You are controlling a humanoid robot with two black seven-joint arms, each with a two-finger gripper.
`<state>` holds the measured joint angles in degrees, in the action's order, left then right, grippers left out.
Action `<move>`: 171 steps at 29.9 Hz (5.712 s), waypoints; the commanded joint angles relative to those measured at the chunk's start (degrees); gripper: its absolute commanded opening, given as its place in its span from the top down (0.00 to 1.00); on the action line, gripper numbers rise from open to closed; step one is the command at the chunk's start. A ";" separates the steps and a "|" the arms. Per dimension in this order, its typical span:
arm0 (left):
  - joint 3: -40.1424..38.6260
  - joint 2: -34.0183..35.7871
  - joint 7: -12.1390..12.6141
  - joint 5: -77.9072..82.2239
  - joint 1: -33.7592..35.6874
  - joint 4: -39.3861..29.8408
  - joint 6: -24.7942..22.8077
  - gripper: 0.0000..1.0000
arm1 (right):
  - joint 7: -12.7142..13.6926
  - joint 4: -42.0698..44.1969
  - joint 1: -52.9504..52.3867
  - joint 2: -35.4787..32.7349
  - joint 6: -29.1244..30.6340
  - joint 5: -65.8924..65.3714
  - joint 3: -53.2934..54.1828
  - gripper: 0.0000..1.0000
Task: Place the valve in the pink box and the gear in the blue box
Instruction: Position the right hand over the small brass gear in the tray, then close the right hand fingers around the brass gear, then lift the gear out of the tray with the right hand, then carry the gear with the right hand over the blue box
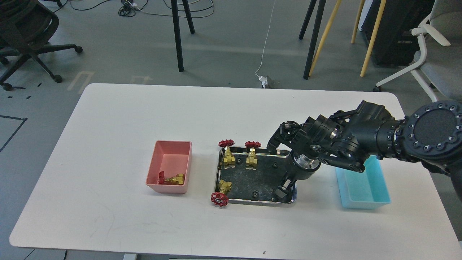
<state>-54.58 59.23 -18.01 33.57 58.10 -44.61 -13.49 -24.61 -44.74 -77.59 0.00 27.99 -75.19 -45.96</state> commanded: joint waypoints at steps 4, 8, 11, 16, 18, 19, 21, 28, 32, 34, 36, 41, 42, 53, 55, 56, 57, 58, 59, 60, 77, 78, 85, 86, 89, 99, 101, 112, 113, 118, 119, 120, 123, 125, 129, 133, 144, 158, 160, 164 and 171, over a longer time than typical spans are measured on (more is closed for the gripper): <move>-0.09 -0.08 -0.01 0.00 -0.01 0.13 0.04 0.01 | 0.00 0.09 0.07 0.00 0.01 -0.04 0.00 0.44; -0.09 -0.08 -0.01 0.00 -0.01 0.13 0.04 0.01 | 0.00 0.00 -0.02 0.00 0.01 -0.04 0.00 0.50; -0.09 -0.08 -0.01 0.00 0.08 0.22 0.04 0.01 | 0.00 0.00 -0.02 0.00 0.01 -0.04 0.08 0.54; -0.09 -0.08 -0.09 0.00 0.08 1.10 -0.05 0.01 | 0.00 0.00 0.07 0.00 0.01 -0.04 0.00 0.58; -0.09 -0.08 -0.09 0.00 0.08 1.10 -0.13 0.01 | 0.00 0.00 0.07 0.00 0.01 -0.13 0.08 0.59; -0.09 -0.08 -0.09 0.00 0.08 1.10 -0.13 0.01 | 0.00 0.00 0.15 0.00 0.01 -0.13 0.08 0.59; -0.09 -0.08 -0.09 0.00 0.17 1.10 -0.05 0.01 | 0.00 0.00 0.16 0.00 0.01 -0.13 0.08 0.59; -0.09 -0.08 -0.09 0.00 0.26 1.10 -0.05 0.01 | 0.00 0.00 0.24 0.00 0.01 -0.13 0.17 0.64; 0.00 0.00 -0.01 0.00 0.43 1.10 -0.13 0.01 | 0.00 0.00 0.24 0.00 0.01 -0.13 0.17 0.66; 0.00 0.00 -0.09 0.00 0.43 1.10 -0.22 0.01 | 0.00 0.00 0.24 0.00 0.01 -0.13 0.17 0.68; 0.00 0.00 -0.09 0.00 0.43 1.10 -0.22 0.01 | 0.00 0.00 0.24 0.00 0.01 -0.13 0.17 0.70; 0.00 0.09 -0.09 0.00 0.43 1.10 -0.13 0.01 | 0.00 0.00 0.24 0.00 0.01 -0.13 0.17 0.79; 0.00 0.09 -0.09 0.00 0.43 1.10 -0.13 0.01 | 0.00 0.00 0.24 0.00 0.01 -0.13 0.17 0.80; 0.09 0.18 -0.01 0.00 0.43 1.10 -0.13 0.01 | 0.00 0.09 -0.11 0.00 0.01 -0.04 0.26 0.94; 0.09 0.18 -0.09 0.00 0.43 1.10 -0.13 0.01 | 0.00 0.09 -0.37 0.00 0.01 -0.04 0.35 0.95; 0.09 0.18 -0.09 0.00 0.43 1.10 -0.13 0.01 | -0.09 0.09 -0.46 0.00 0.01 -0.04 0.35 0.95; 0.09 0.18 -0.09 0.00 0.43 1.10 -0.13 0.01 | -0.09 0.09 -0.55 0.00 0.01 0.05 0.35 0.95; 0.09 0.18 -0.09 0.00 0.43 1.10 -0.13 0.01 | -0.09 0.09 -0.55 0.00 0.01 0.05 0.44 0.95; 0.09 0.18 -0.09 0.00 0.43 1.10 -0.13 0.01 | -0.26 0.09 -0.64 0.00 0.01 0.05 0.44 0.95; 0.09 0.18 -0.09 0.00 0.43 1.10 -0.13 0.01 | -0.35 0.17 -0.64 0.00 0.01 0.05 0.44 0.95; 0.09 0.09 -0.09 0.00 0.43 1.89 -0.22 0.01 | -0.44 1.05 -0.28 0.00 0.01 0.05 1.05 0.74; 0.09 0.09 -0.09 0.00 0.43 1.89 -0.22 0.01 | -0.44 1.05 -0.28 0.00 0.01 0.05 1.05 0.71; 0.09 0.09 -0.09 0.00 0.43 1.89 -0.22 0.01 | -0.26 2.02 -0.11 0.00 -0.40 -0.04 1.14 0.63; 0.09 0.09 -0.09 0.00 0.43 1.89 -0.22 0.01 | -0.17 2.28 -0.02 0.00 -0.40 0.05 1.23 0.62; 0.09 0.09 -0.09 0.00 0.43 1.89 -0.22 0.01 | 0.00 2.64 0.07 0.00 -0.83 -0.04 1.23 0.61; 0.00 0.18 -0.09 0.00 0.43 1.89 -0.31 0.01 | -0.09 2.11 0.42 0.00 -2.95 0.05 1.58 0.56; 0.00 0.27 -0.09 0.00 0.43 1.89 -0.31 0.01 | -0.17 1.85 0.94 0.00 -2.86 0.05 1.58 0.55; 0.09 0.44 -0.27 -0.09 0.43 2.68 -0.49 0.01 | 0.09 2.28 2.79 0.00 -4.52 -0.04 1.58 0.53; 0.09 0.44 -0.27 -0.09 0.43 2.68 -0.49 0.01 | 0.09 2.37 2.88 0.00 -4.79 -0.04 1.58 0.53; 0.09 0.36 -0.53 -0.09 0.43 2.68 -0.40 0.01 | 0.27 2.64 3.23 0.00 -6.72 -0.04 1.58 0.53; 0.09 0.36 -0.53 -0.09 0.43 2.68 -0.31 0.01 | 0.27 2.64 3.23 0.00 -6.99 -0.04 1.58 0.53; 0.09 0.36 -0.53 -0.09 0.43 2.68 -0.31 0.01 | 0.35 2.72 3.32 0.00 -7.08 -0.04 1.58 0.53; 0.09 0.36 -0.53 -0.09 0.43 2.68 -0.22 0.01 | 0.27 2.64 3.49 0.00 -7.08 -0.04 1.58 0.53; 0.09 0.36 -0.53 -0.09 0.43 2.68 -0.22 0.01 | 0.27 2.64 3.49 0.00 -7.08 -0.04 1.58 0.54; 0.09 0.36 -0.53 -0.09 0.43 2.68 -0.22 0.01 | 0.27 2.64 3.49 0.00 -6.90 -0.04 1.58 0.67; 0.17 0.36 -0.62 -0.09 0.43 2.68 -0.22 0.01 | 0.27 2.64 3.49 0.00 -6.55 -0.04 1.49 0.77; 0.17 0.36 -0.53 -0.09 0.43 2.68 -0.13 0.01 | -0.26 2.64 2.53 0.00 -6.29 0.05 1.66 0.90; 0.88 -0.35 -0.45 0.00 0.26 2.68 0.13 0.01 | -0.35 -7.10 -7.66 -9.90 -3.92 9.45 9.66 0.90; 0.88 -0.44 -0.45 0.00 0.26 2.68 0.22 0.01 | -0.35 -11.14 -8.54 -16.67 -3.39 9.36 9.84 0.90; 0.88 -2.27 -0.45 0.00 0.35 2.68 0.39 0.01 | -0.17 -17.13 -8.81 -29.41 -3.21 9.28 9.93 0.90; 0.88 -3.25 -0.27 0.00 0.43 2.68 1.01 0.01 | -0.09 -23.64 -7.23 -46.91 -3.21 9.36 9.84 0.90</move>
<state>-53.70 56.14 -18.35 33.58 58.50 -41.93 -12.55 -24.76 -66.35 -85.79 -40.52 24.79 -65.85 -36.01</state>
